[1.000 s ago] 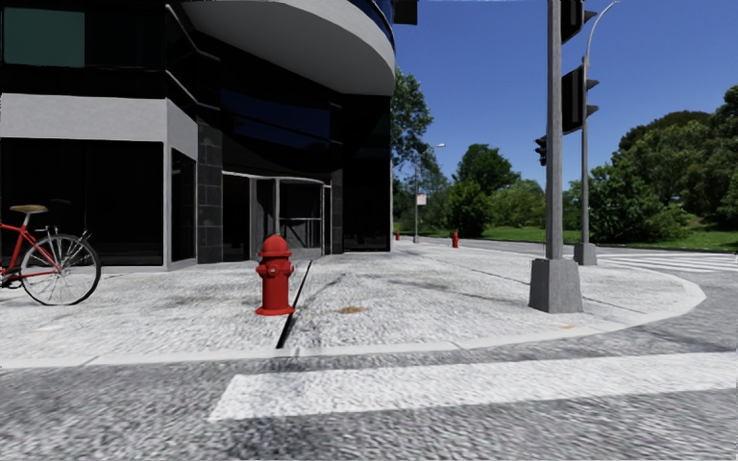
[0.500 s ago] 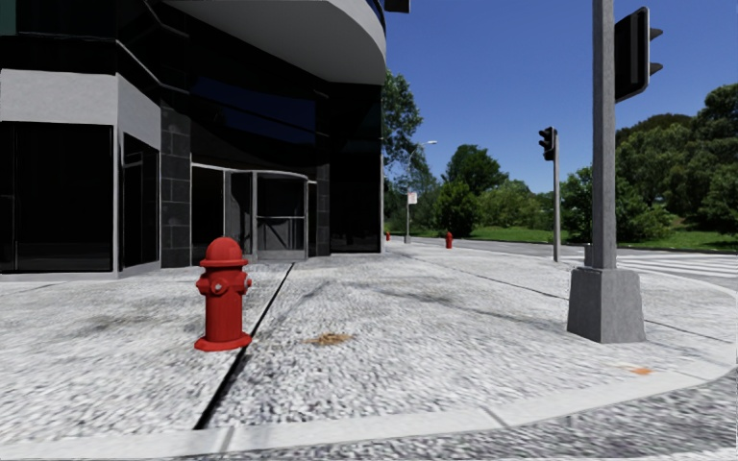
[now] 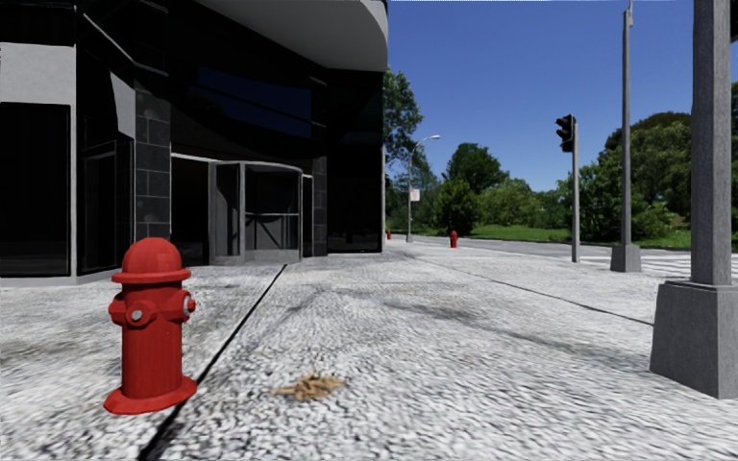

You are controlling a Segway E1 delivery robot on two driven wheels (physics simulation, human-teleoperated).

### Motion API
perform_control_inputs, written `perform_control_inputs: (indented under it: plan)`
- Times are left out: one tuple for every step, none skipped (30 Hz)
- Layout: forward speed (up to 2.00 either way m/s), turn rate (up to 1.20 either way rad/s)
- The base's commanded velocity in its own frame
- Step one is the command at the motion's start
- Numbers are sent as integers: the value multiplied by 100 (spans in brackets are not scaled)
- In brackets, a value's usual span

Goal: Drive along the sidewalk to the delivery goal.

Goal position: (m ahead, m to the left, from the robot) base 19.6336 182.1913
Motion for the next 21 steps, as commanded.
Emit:
perform_control_inputs:
  plan:
    - [131, 0]
    - [131, 0]
    - [131, 0]
    - [131, 0]
    - [131, 0]
    - [131, 0]
    - [131, 0]
    - [131, 0]
    - [132, 0]
    - [134, 0]
    - [138, 0]
    - [138, 0]
    - [140, 0]
    - [141, 0]
    - [141, 0]
    - [142, 10]
    - [142, 15]
    - [142, 16]
    - [142, 16]
    - [142, 16]
    - [142, 18]
